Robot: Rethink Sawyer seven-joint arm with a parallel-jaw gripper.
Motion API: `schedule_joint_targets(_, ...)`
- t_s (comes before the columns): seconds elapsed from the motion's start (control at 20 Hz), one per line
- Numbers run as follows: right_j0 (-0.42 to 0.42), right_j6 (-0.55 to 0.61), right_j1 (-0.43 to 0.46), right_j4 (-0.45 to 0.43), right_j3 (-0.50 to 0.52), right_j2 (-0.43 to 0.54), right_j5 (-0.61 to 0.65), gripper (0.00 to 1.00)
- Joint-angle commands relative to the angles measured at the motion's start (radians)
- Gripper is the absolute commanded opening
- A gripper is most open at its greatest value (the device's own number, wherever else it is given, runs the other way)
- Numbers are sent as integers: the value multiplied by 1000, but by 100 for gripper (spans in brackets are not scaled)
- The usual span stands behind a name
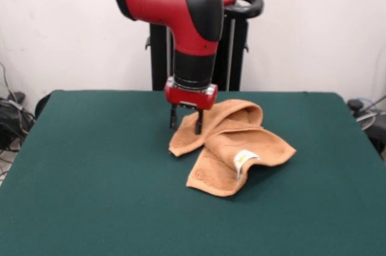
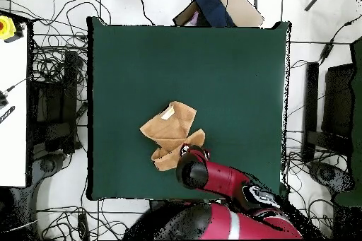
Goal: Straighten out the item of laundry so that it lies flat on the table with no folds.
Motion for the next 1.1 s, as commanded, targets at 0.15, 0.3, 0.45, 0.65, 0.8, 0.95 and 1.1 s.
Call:
schedule_joint_targets(0.15,5,106,-60,-6,6,195,159,100)
schedule_joint_targets(0.3,31,107,-7,-4,-48,168,134,100)
schedule_joint_targets(0.45,24,91,61,-18,-106,168,99,100)
schedule_joint_targets(0.65,55,104,92,-11,-142,140,66,100)
schedule_joint_targets(0.8,131,121,106,19,-181,59,57,100)
schedule_joint_targets(0.95,185,138,110,46,-206,1,70,0)
schedule_joint_targets(1.1,213,158,72,76,-203,-25,118,0)
